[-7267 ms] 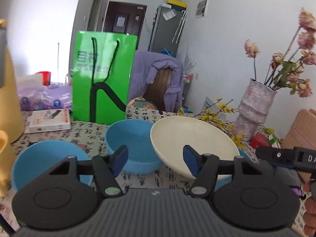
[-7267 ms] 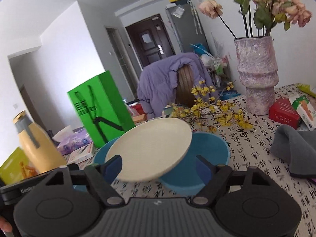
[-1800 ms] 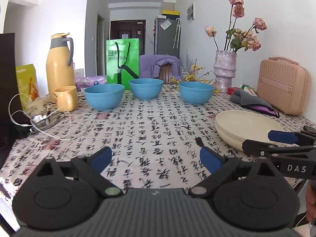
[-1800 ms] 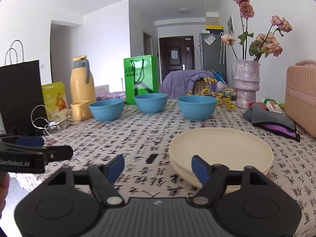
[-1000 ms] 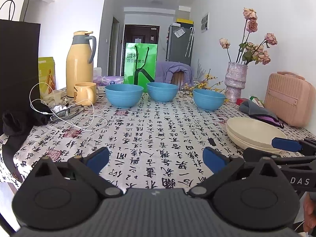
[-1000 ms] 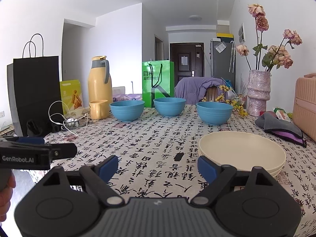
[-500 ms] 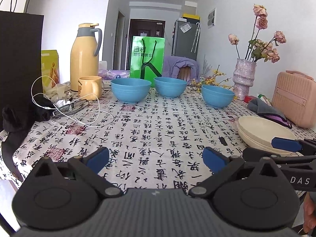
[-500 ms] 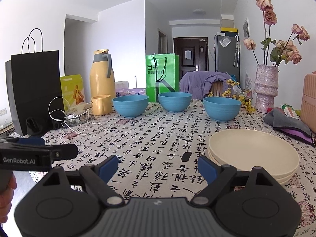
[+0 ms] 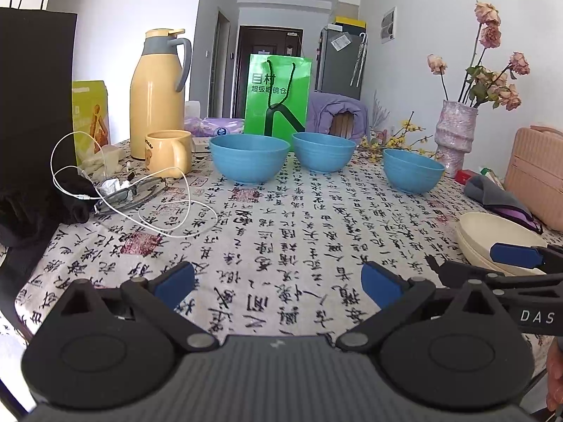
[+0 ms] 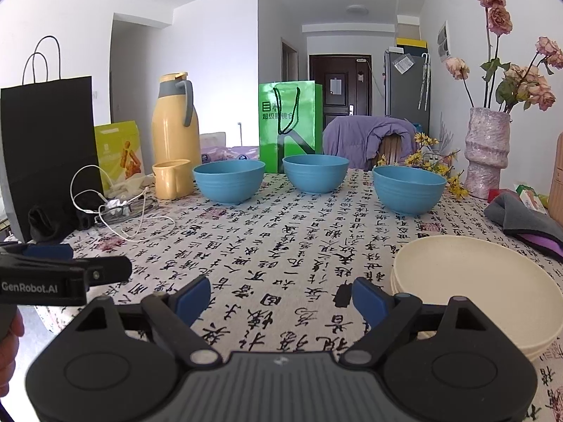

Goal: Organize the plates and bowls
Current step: 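Move both grippers back toward the row of blue bowls, then close the left gripper on a blue bowl rim while the right gripper grips it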

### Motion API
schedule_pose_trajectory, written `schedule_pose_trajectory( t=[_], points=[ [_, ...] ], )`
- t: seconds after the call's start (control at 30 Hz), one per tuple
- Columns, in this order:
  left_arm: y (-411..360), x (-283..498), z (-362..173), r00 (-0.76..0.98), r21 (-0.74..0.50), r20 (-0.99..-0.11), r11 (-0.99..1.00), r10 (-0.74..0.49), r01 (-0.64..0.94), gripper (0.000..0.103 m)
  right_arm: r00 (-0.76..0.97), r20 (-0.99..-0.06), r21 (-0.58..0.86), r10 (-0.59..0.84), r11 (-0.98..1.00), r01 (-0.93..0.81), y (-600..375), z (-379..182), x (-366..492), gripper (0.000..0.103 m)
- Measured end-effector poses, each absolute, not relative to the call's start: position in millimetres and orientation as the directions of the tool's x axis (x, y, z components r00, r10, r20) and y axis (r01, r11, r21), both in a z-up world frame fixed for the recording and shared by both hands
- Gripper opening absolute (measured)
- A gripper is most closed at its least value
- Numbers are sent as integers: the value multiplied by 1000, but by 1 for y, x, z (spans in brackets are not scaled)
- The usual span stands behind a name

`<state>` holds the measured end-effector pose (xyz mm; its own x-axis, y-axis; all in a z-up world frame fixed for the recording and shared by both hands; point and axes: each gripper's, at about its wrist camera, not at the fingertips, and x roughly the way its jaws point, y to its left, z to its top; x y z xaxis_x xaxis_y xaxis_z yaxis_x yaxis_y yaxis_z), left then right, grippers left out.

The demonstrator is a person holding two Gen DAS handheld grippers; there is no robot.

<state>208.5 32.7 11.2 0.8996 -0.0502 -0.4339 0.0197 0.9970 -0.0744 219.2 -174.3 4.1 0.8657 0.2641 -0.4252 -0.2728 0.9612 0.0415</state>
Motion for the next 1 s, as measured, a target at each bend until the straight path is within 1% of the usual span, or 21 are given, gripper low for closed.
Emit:
schedule_pose_trajectory(
  t=[0.47, 0.67, 0.8, 0.9, 1.0],
  points=[
    [62, 272, 17, 901, -56, -431, 998, -49, 28, 103, 860, -438, 41, 263, 961, -273, -147, 10, 288, 87],
    [81, 310, 19, 892, -58, -450, 998, -49, 25, 103, 849, -452, 83, 274, 960, -266, -136, 15, 327, 87],
    [94, 343, 27, 889, -82, -450, 995, -88, 57, 103, 842, -456, 117, 287, 958, -263, -126, 20, 360, 86],
    [104, 378, 36, 883, -81, -460, 995, -96, 66, 99, 828, -473, 142, 302, 953, -267, -117, 24, 392, 85],
    [117, 415, 44, 878, -102, -470, 994, -87, 43, 90, 811, -487, 164, 324, 946, -280, -106, 27, 426, 84]
  ],
)
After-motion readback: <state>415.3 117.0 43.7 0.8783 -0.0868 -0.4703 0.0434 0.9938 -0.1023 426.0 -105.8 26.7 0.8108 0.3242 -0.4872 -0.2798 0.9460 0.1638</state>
